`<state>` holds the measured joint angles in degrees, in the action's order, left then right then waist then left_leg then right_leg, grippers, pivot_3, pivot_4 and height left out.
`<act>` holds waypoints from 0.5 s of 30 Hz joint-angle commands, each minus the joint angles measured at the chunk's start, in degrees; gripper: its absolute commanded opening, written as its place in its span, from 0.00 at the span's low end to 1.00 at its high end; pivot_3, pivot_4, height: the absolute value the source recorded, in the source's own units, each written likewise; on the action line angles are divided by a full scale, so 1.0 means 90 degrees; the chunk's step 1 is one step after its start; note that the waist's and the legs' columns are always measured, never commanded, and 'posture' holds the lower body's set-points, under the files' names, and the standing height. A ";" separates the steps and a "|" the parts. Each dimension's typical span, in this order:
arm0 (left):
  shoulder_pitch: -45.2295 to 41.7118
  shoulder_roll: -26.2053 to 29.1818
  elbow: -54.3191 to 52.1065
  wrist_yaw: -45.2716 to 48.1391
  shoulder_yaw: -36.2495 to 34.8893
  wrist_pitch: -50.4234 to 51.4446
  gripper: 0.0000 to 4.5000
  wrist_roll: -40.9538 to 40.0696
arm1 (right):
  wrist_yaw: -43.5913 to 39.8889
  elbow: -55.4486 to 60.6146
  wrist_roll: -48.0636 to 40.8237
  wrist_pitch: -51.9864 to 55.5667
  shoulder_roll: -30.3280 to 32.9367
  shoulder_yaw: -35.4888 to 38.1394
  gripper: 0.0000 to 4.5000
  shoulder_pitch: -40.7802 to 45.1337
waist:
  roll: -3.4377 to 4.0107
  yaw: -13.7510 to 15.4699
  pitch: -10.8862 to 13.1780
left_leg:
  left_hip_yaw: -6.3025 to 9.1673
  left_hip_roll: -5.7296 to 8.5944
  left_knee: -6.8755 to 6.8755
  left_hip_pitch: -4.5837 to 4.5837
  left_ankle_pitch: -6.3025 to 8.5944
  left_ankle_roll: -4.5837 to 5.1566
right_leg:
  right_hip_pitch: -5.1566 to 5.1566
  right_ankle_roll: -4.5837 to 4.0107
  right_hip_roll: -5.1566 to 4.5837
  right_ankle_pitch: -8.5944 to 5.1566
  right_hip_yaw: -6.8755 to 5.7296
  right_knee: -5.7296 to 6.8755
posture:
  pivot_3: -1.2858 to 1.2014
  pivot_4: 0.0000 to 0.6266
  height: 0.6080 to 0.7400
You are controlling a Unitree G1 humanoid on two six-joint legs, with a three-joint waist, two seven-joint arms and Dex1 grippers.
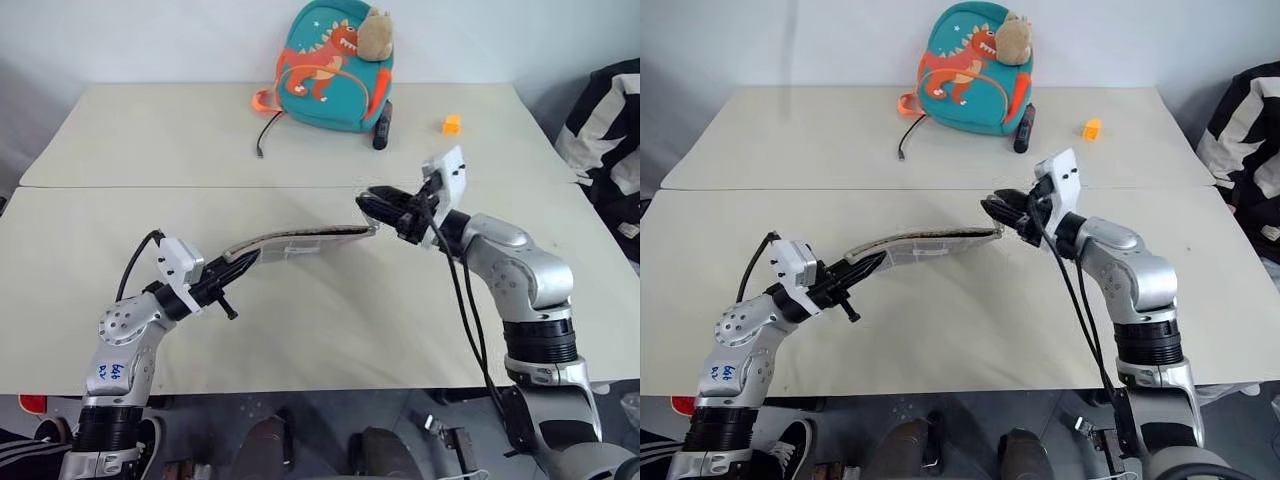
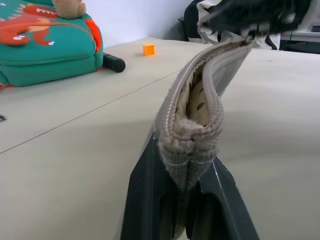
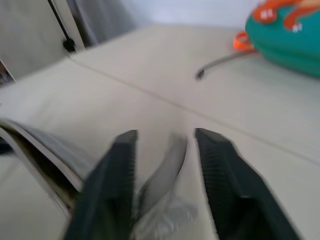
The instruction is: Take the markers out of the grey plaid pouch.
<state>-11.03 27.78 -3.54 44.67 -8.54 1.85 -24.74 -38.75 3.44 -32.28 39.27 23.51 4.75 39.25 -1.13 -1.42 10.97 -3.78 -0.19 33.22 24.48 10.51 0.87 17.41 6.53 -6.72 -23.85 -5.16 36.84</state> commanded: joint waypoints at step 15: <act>-0.0184 -0.0088 -0.0054 0.0006 0.0262 -0.0114 0.00 0.0369 | -0.1329 0.1203 0.0985 -0.1806 0.0653 -0.1305 0.01 -0.0245 | -0.0004 0.0008 0.0000 | -0.0004 0.0001 -0.0001 0.0002 0.0003 0.0003 | -0.0002 0.0001 -0.0001 0.0000 0.0001 -0.0012 | 0.52 0.24 1.00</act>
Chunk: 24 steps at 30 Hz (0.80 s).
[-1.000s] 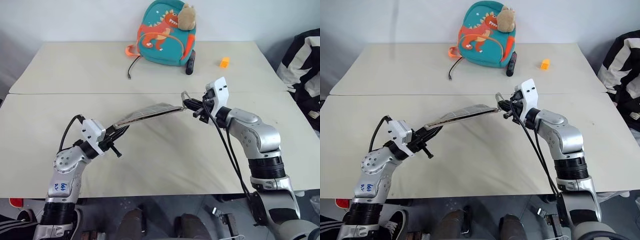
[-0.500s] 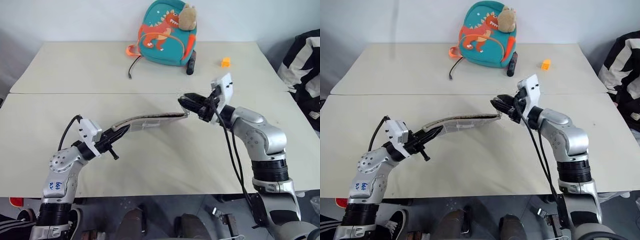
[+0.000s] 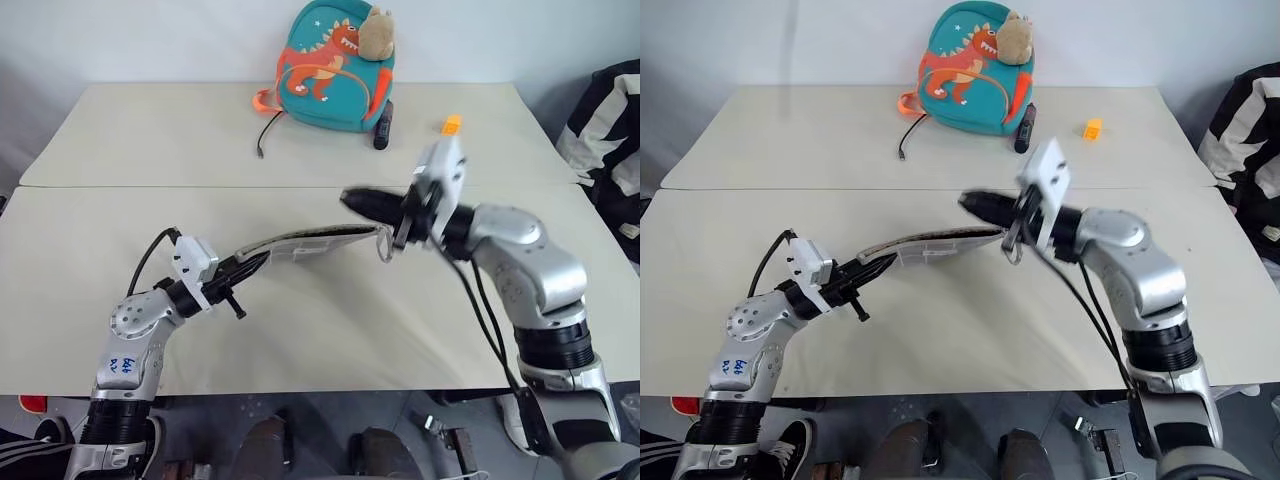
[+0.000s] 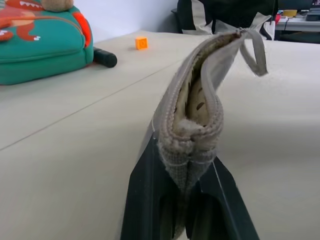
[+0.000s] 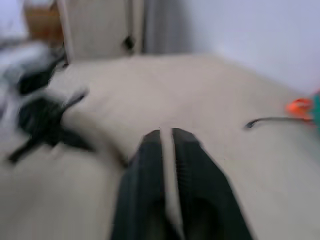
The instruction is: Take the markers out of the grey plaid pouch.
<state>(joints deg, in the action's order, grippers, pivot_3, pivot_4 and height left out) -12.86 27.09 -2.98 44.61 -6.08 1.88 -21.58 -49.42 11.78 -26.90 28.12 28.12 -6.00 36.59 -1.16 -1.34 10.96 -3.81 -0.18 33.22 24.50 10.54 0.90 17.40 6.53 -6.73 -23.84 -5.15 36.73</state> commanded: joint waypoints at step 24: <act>-0.0143 -0.0103 -0.0342 0.0151 0.0375 0.0045 0.00 0.0072 | -0.0151 -0.1135 0.3700 -0.3082 0.0637 -0.1392 0.01 0.0311 | -0.0001 -0.0004 0.0000 | 0.0002 -0.0002 0.0016 0.0000 -0.0002 -0.0003 | -0.0006 0.0000 0.0003 0.0000 -0.0004 0.0004 | 0.52 0.24 1.00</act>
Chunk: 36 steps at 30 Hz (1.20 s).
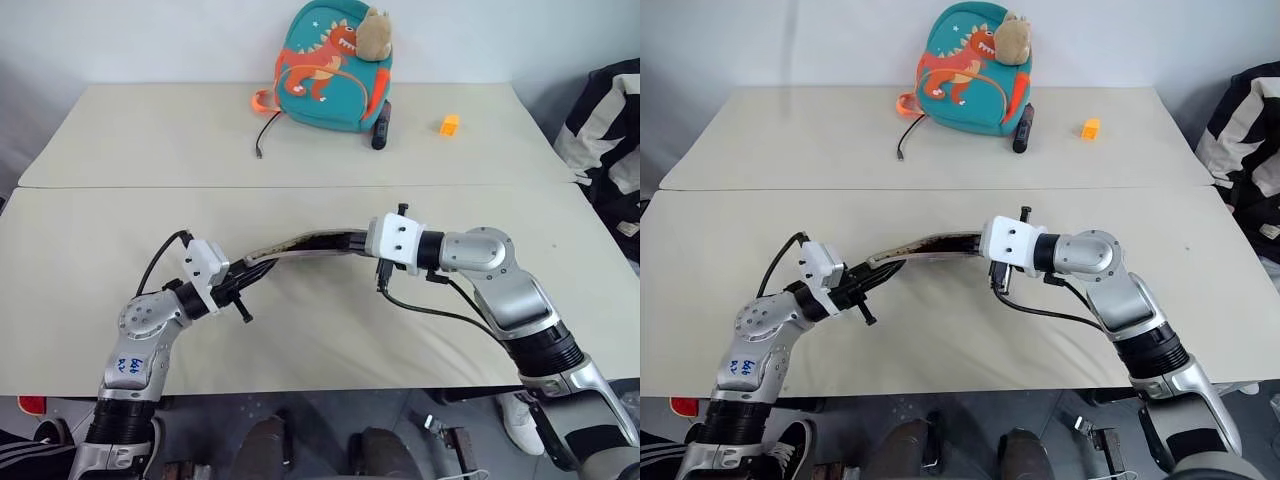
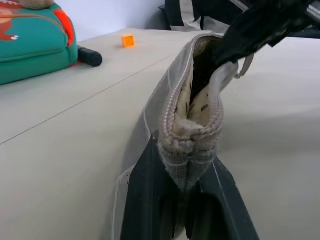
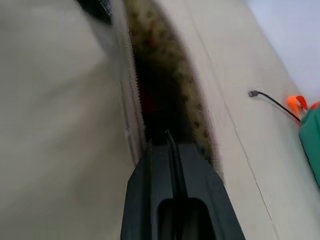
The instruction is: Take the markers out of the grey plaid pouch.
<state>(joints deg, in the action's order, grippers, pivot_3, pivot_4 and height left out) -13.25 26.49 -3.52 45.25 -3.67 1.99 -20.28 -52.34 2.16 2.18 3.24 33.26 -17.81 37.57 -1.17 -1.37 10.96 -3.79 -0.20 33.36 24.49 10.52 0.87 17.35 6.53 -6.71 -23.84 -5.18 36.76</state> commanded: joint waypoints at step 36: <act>-0.0206 -0.0526 -0.0867 -0.0198 0.0342 0.0948 0.00 -0.0330 | 0.0626 -0.0241 0.2077 -0.0024 -0.0282 -0.0420 0.95 0.0226 | 0.0000 0.0005 0.0000 | 0.0006 0.0000 0.0018 0.0000 -0.0002 -0.0002 | -0.0011 0.0000 0.0005 0.0000 0.0002 0.0003 | 0.52 0.24 1.00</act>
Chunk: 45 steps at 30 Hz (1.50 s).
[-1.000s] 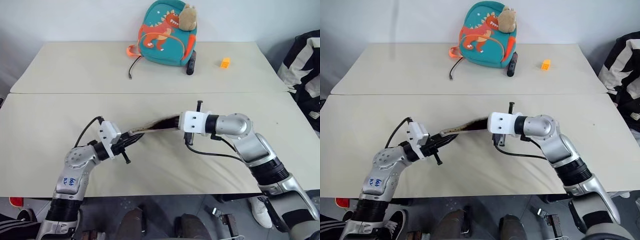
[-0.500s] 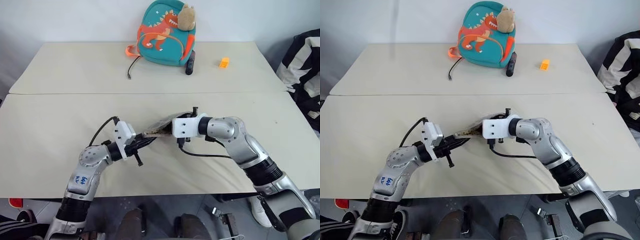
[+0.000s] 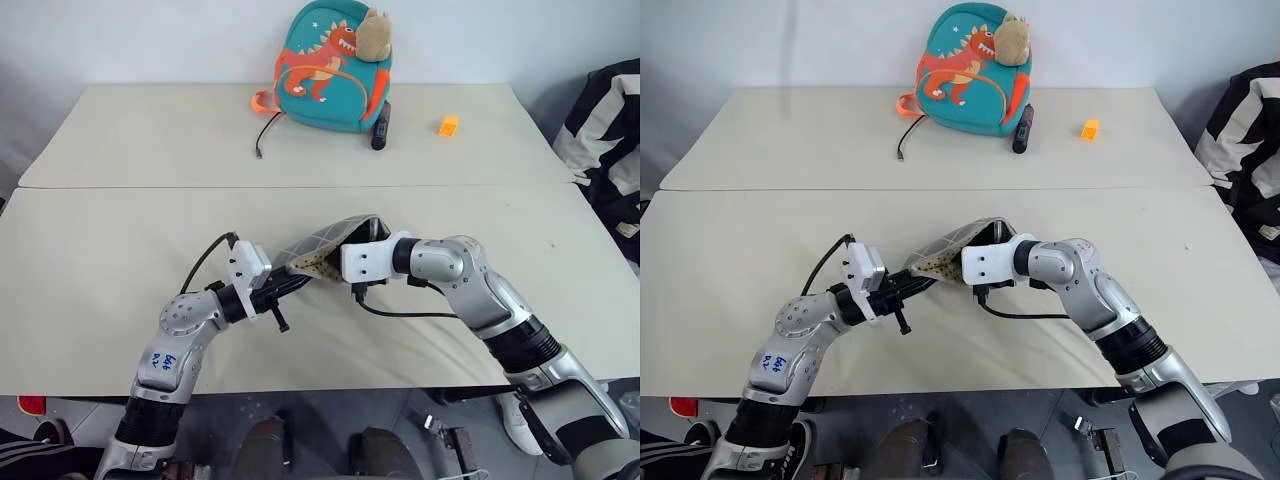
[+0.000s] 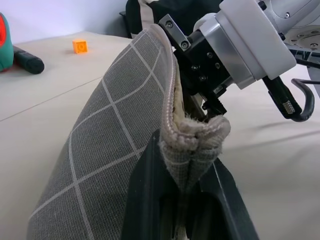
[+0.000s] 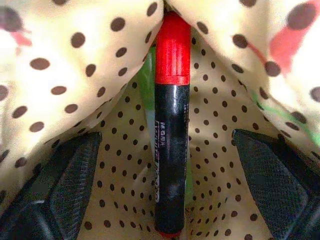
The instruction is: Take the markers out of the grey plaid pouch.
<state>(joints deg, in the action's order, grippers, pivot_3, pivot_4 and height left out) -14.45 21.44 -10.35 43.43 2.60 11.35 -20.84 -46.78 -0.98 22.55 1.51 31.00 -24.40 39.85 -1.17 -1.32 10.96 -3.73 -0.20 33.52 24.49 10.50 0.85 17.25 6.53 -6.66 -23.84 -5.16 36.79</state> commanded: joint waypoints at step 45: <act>-0.0151 0.0514 0.1159 0.1215 -0.1191 0.1438 0.00 -0.1843 | -0.1334 0.0751 -0.0666 0.1698 0.0190 -0.0321 0.55 0.0755 | -0.0007 -0.0022 -0.0003 | -0.0006 -0.0002 0.0004 -0.0001 0.0004 0.0000 | 0.0009 -0.0001 0.0000 0.0001 0.0063 0.0009 | 0.52 0.24 1.00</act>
<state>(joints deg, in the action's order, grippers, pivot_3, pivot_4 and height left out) -16.43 26.23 1.30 54.53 -7.27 24.93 -37.07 -60.01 6.36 14.90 17.69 32.47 -27.96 46.21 -1.23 -1.52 10.94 -3.78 -0.23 33.57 24.48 10.54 0.85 17.32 6.52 -6.66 -23.84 -4.60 36.88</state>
